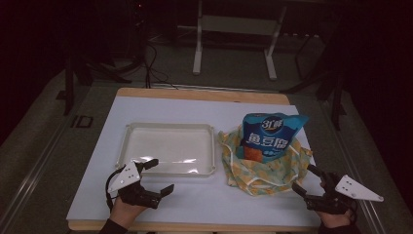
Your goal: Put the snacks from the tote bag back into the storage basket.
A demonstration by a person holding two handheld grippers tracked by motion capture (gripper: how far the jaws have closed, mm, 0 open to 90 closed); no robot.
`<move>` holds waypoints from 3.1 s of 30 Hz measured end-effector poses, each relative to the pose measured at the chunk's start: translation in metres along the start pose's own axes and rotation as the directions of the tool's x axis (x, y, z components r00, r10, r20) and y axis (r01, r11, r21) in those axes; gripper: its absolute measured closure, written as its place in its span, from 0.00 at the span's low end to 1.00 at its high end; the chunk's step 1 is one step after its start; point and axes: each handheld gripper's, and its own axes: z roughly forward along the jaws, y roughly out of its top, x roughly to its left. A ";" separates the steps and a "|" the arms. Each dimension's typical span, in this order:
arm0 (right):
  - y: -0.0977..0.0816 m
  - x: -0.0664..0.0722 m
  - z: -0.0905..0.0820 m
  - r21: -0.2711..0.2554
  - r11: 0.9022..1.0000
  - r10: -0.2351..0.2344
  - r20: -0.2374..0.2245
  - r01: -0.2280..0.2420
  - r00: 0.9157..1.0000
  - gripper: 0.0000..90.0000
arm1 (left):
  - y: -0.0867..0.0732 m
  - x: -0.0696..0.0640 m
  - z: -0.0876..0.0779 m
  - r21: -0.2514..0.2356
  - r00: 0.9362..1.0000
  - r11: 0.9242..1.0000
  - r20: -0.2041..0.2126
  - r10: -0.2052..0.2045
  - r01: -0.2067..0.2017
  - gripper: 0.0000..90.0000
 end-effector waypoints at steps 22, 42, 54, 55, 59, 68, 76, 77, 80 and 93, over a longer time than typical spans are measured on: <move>0.018 -0.010 0.001 0.003 1.000 -0.026 0.005 0.026 1.000 0.14 | 0.021 0.006 0.024 0.028 0.998 0.999 0.053 -0.024 0.023 0.01; 0.041 -0.015 0.015 -0.005 0.997 -0.082 -0.008 0.082 0.997 0.16 | 0.057 0.008 0.075 0.022 0.993 1.000 0.116 0.009 -0.011 0.01; 0.053 -0.021 0.024 -0.009 0.997 -0.080 -0.011 0.080 0.997 0.15 | 0.068 0.003 0.097 0.032 0.988 0.999 0.155 0.016 -0.022 0.01; 0.054 -0.021 0.025 -0.013 0.996 -0.083 -0.011 0.083 0.997 0.15 | 0.069 0.003 0.100 0.035 0.988 0.999 0.153 0.027 -0.033 0.01; 0.057 -0.023 0.027 -0.009 0.996 -0.086 -0.011 0.086 0.996 0.15 | 0.074 0.001 0.108 0.049 0.985 0.997 0.166 0.050 -0.059 0.01; 0.059 -0.026 0.035 0.002 0.996 -0.088 -0.007 0.088 0.996 0.15 | 0.087 0.000 0.137 0.053 0.975 0.997 0.216 0.049 -0.062 0.01; 0.059 -0.029 0.045 0.013 0.997 -0.070 -0.008 0.071 0.997 0.15 | 0.085 -0.002 0.170 0.060 0.970 0.996 0.240 0.044 -0.060 0.01; 0.059 -0.029 0.046 0.016 0.997 -0.072 -0.011 0.072 0.997 0.15 | 0.086 -0.003 0.173 0.061 0.969 0.997 0.244 0.035 -0.051 0.01; 0.059 -0.028 0.051 0.020 0.997 -0.074 -0.011 0.074 0.997 0.15 | 0.088 -0.005 0.182 0.057 0.966 0.997 0.256 0.039 -0.056 0.01; 0.057 -0.037 0.067 0.038 0.998 -0.049 0.019 0.048 0.999 0.15 | 0.096 -0.010 0.217 0.080 0.959 0.995 0.282 0.033 -0.058 0.02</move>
